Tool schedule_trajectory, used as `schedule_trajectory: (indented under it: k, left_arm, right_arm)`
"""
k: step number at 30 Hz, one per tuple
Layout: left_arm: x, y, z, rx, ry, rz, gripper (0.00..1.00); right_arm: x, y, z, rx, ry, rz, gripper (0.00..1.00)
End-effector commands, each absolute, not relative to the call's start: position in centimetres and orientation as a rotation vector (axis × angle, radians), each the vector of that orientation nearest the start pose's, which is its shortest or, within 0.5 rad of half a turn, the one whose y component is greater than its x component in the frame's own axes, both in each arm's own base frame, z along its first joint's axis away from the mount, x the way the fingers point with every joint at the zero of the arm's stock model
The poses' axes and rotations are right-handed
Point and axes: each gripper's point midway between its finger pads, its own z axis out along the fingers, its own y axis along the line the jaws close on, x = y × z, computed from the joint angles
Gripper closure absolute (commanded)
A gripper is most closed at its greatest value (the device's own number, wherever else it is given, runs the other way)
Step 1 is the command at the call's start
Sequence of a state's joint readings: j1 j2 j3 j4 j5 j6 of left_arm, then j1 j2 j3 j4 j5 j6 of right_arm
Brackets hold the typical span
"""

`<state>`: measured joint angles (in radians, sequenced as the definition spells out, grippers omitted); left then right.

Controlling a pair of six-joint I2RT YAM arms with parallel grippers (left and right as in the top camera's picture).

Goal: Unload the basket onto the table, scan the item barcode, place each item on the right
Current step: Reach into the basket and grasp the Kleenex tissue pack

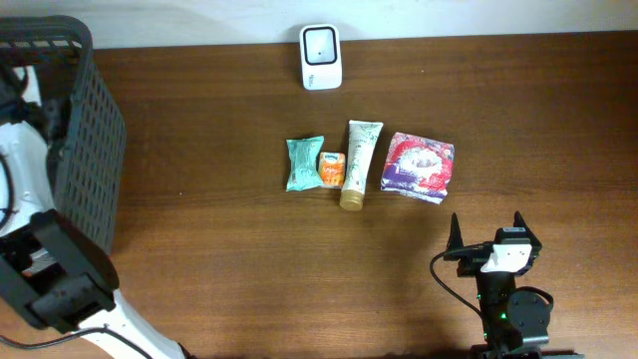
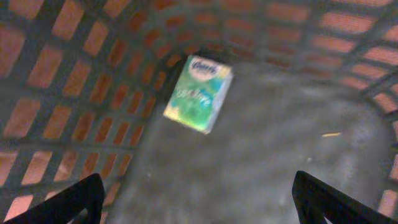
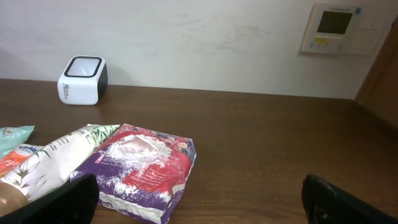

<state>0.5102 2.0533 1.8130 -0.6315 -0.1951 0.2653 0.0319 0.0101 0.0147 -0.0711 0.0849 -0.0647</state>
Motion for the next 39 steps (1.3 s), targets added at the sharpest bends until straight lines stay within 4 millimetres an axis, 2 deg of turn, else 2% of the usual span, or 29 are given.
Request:
schedule_trajectory:
  k: [1, 4, 5, 7, 8, 9, 11, 13, 14, 15, 17, 19, 21, 22, 24, 25, 27, 29, 31, 32, 34, 39]
  left_arm:
    - [44.5, 32.3, 13.8, -0.479, 2.506, 0.437, 0.09]
    - [43.3, 33.1, 12.0, -0.517, 2.553, 0.417, 0.21]
    - [43.1, 32.9, 11.4, -0.52, 2.572, 0.409, 0.3]
    - [43.0, 32.9, 11.1, -0.522, 2.581, 0.404, 0.6]
    - [43.1, 32.9, 11.1, -0.521, 2.577, 0.406, 0.79]
    - [43.1, 33.0, 11.2, -0.521, 2.575, 0.406, 0.85]
    - [43.1, 32.9, 11.0, -0.521, 2.581, 0.403, 0.89]
    - [42.6, 32.7, 10.7, -0.527, 2.606, 0.401, 0.85]
    - [41.7, 32.9, 10.5, -0.546, 2.634, 0.441, 0.96]
    - [40.4, 33.6, 10.4, -0.58, 2.674, 0.527, 1.0]
    - [38.4, 34.1, 11.1, -0.672, 2.709, 0.621, 1.0]
    - [38.1, 33.8, 12.9, -0.771, 2.66, 0.6, 1.0]
    - [38.3, 33.1, 17.1, -0.792, 2.572, 0.557, 1.0]
    - [38.4, 32.8, 18.3, -0.782, 2.545, 0.544, 1.0]
    - [38.3, 30.8, 23.0, -0.729, 2.453, 0.458, 1.0]
    - [37.8, 30.2, 24.7, -0.733, 2.419, 0.441, 1.0]
    - [36.6, 29.4, 26.5, -0.832, 2.363, 0.416, 1.0]
    - [35.3, 28.7, 27.0, -0.959, 2.329, 0.381, 1.0]
    - [31.9, 28.1, 25.6, -1.286, 2.301, 0.394, 1.0]
    - [29.9, 28.0, 25.0, -1.437, 2.283, 0.455, 1.0]
    - [27.0, 27.9, 24.6, -1.615, 2.245, 0.556, 1.0]
    - [22.1, 27.1, 23.6, -1.955, 2.156, 0.574, 1.0]
  right_arm:
    - [24.6, -0.9, 15.7, -0.013, 1.644, -0.106, 0.01]
    - [24.6, -0.9, 15.7, -0.013, 1.644, -0.106, 0.01]
    - [24.6, -0.9, 15.7, -0.013, 1.644, -0.106, 0.01]
    - [24.6, -0.9, 15.7, -0.013, 1.644, -0.106, 0.01]
    - [24.6, -0.9, 15.7, -0.013, 1.644, -0.106, 0.01]
    - [24.6, -0.9, 15.7, -0.013, 1.644, -0.106, 0.01]
    - [24.6, -0.9, 15.7, -0.013, 1.644, -0.106, 0.01]
    - [24.6, -0.9, 15.7, -0.013, 1.644, -0.106, 0.01]
    - [24.6, -0.9, 15.7, -0.013, 1.644, -0.106, 0.01]
    - [24.6, -0.9, 15.7, -0.013, 1.644, -0.106, 0.02]
    - [24.6, -0.9, 15.7, -0.013, 1.644, -0.106, 0.01]
    - [24.6, -0.9, 15.7, -0.013, 1.644, -0.106, 0.01]
    - [24.6, -0.9, 15.7, -0.013, 1.644, -0.106, 0.01]
    - [24.6, -0.9, 15.7, -0.013, 1.644, -0.106, 0.02]
    - [24.6, -0.9, 15.7, -0.013, 1.644, -0.106, 0.01]
    - [24.6, -0.9, 15.7, -0.013, 1.644, -0.106, 0.01]
    - [24.6, -0.9, 15.7, -0.013, 1.644, -0.106, 0.02]
    - [24.6, -0.9, 15.7, -0.013, 1.644, -0.106, 0.01]
    - [24.6, -0.9, 15.7, -0.013, 1.644, -0.106, 0.01]
    - [24.6, -0.9, 15.7, -0.013, 1.644, -0.106, 0.01]
    - [24.6, -0.9, 15.7, -0.013, 1.644, -0.106, 0.01]
    - [24.6, -0.9, 15.7, -0.013, 1.644, -0.106, 0.01]
